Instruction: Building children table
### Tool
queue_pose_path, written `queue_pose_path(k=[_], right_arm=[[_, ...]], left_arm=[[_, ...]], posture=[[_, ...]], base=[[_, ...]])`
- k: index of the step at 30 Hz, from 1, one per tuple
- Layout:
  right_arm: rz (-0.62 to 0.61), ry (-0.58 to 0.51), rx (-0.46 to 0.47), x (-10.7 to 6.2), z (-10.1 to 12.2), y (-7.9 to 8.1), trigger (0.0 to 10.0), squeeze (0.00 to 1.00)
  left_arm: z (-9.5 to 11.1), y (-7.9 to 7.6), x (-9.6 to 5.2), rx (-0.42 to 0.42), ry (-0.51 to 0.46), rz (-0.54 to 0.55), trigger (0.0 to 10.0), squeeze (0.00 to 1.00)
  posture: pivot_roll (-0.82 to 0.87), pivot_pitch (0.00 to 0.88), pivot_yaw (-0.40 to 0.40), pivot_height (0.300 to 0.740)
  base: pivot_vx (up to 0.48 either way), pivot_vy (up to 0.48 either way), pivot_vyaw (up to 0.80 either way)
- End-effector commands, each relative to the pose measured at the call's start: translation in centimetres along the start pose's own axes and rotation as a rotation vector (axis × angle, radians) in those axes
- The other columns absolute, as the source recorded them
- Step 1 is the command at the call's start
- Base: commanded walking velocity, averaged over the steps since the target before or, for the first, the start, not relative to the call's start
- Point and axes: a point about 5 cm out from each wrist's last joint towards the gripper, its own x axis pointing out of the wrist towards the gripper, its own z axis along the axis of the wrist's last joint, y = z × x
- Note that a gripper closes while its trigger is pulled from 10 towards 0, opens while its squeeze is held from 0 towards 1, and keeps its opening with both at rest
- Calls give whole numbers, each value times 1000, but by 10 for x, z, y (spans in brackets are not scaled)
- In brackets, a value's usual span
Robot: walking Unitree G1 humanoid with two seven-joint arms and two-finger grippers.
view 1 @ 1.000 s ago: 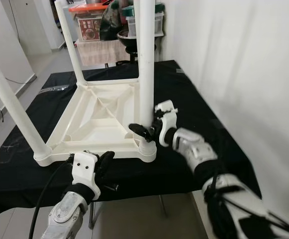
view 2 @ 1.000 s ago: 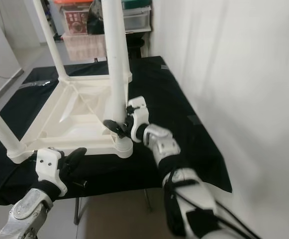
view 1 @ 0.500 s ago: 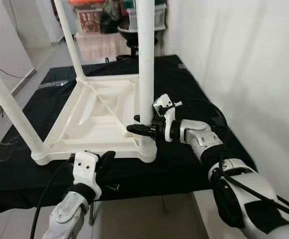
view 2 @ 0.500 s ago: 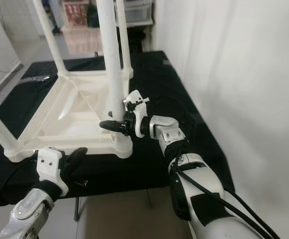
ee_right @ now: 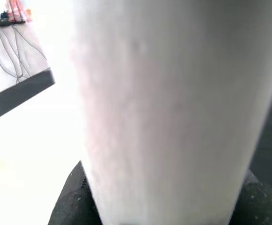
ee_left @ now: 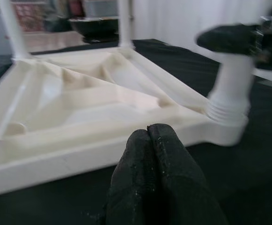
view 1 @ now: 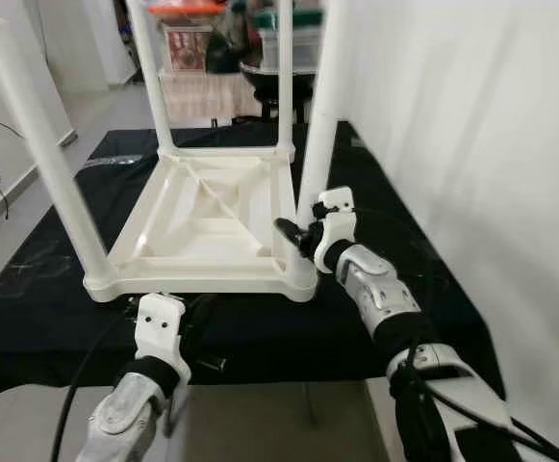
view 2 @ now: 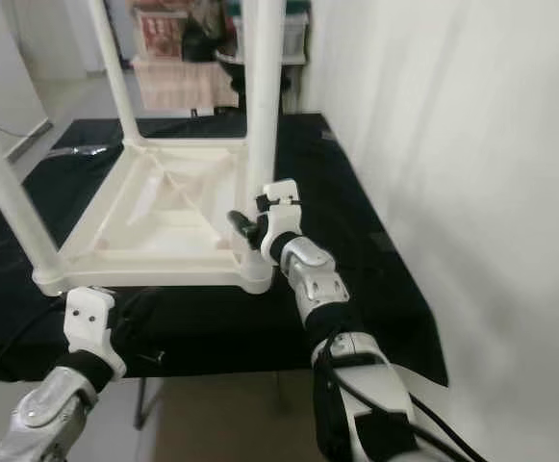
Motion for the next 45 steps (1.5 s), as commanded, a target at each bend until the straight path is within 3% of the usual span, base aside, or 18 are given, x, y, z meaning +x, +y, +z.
queue_pose_path(k=[1, 7, 8, 11, 12, 15, 18, 19, 20, 22, 27, 30, 31, 33, 34, 45], right_arm=[[30, 92, 2, -4, -25, 9, 0, 0], [142, 121, -28, 4, -24, 27, 0, 0], [180, 131, -21, 3, -24, 34, 10000, 0], [218, 140, -12, 2, -23, 40, 10000, 0], [279, 127, 1, 2, -17, 44, 10000, 1000], [455, 61, -15, 7, 6, 46, 10000, 1000], [519, 29, -42, 10, 19, 43, 10000, 1000], [555, 17, -52, 12, 25, 42, 10000, 204], [637, 7, -82, 13, 33, 40, 10000, 0], [747, 19, -132, 12, 40, 38, 10000, 0], [862, 83, -164, 8, 36, 36, 10000, 0], [840, 93, -159, 10, 36, 33, 10000, 0], [835, 94, -143, 11, 38, 32, 8902, 0], [837, 94, -139, 11, 39, 32, 8902, 0], [825, 87, -148, 12, 40, 31, 0, 0], [842, 61, -133, 8, 37, 22, 0, 0]], left_arm=[[-2, 2, 1, 7, 11, 1, 10000, 0], [-2, 3, 2, 15, 9, 24, 10000, 0], [-2, 4, 2, 14, 9, 28, 10000, 0], [-2, 4, 2, 13, 9, 29, 10000, 0], [-2, 4, 3, 11, 11, 23, 10000, 0], [-2, 4, 3, 6, 17, 12, 10000, 0], [-2, 4, 3, 5, 18, 10, 10000, 0], [-2, 4, 3, 4, 18, 9, 10000, 0], [-2, 4, 3, 2, 19, 5, 10000, 0], [-2, 3, 3, -1, 22, 0, 10000, 0], [-2, 1, 2, -3, 22, -3, 10000, 0], [-2, -1, 2, -9, 20, -8, 10000, 0], [-1, -2, 2, -11, 18, -11, 10000, 0], [-1, -2, 2, -12, 17, -11, 10000, 0], [-1, -3, 1, -13, 16, -11, 10000, 0], [0, -4, 1, -22, 6, -17, 10000, 0]], posture=[[-14, 0, 7, 740], [4, 0, -4, 740], [4, 0, -4, 740], [6, 0, -3, 740], [13, 0, 1, 740], [13, 0, 2, 740], [12, 0, 4, 740], [12, 0, 4, 740], [20, 0, -5, 740], [28, 0, -9, 740], [32, 0, -13, 740], [40, 0, -20, 740], [46, 0, -24, 740], [46, 0, -24, 740], [50, 0, -28, 740], [38, 0, -26, 740]], base=[[0, 0, 0], [0, 0, 0], [0, 0, 0], [0, 0, 0], [0, 0, 0], [0, 0, 0], [0, 0, 0], [0, 0, 0], [0, 0, 0], [0, 0, 0], [0, 0, 0], [0, 0, 0], [0, 0, 0], [0, 0, 0], [0, 0, 0], [0, 0, 0]])
